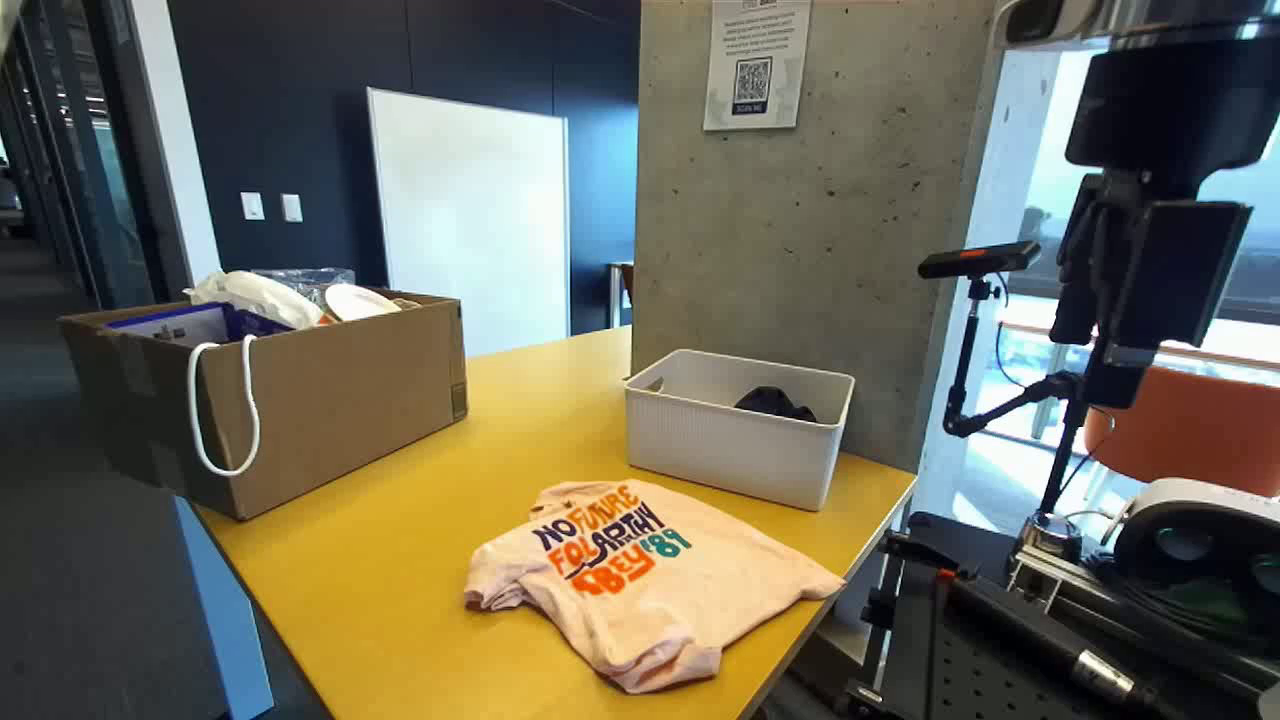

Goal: Fold the t-shirt

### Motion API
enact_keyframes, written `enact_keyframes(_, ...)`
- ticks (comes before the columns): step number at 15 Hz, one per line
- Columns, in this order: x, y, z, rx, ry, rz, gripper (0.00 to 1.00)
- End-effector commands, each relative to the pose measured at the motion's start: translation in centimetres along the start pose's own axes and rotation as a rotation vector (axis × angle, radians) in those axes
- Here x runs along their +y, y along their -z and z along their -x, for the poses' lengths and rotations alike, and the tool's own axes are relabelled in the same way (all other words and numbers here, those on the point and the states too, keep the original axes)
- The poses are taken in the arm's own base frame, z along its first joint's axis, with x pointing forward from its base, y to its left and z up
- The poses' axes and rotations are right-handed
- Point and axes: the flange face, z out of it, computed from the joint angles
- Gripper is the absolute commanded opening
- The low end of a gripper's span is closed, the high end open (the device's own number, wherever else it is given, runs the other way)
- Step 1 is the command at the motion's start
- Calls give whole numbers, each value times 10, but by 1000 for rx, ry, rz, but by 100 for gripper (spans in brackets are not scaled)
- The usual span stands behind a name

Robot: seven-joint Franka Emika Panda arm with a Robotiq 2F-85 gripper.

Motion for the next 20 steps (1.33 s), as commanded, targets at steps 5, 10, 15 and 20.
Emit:
enact_keyframes(5,0,1,0,1,0,0,100)
enact_keyframes(10,24,2,-6,48,-25,-18,100)
enact_keyframes(15,67,-16,-32,66,22,-121,100)
enact_keyframes(20,84,-56,-68,36,151,-182,100)
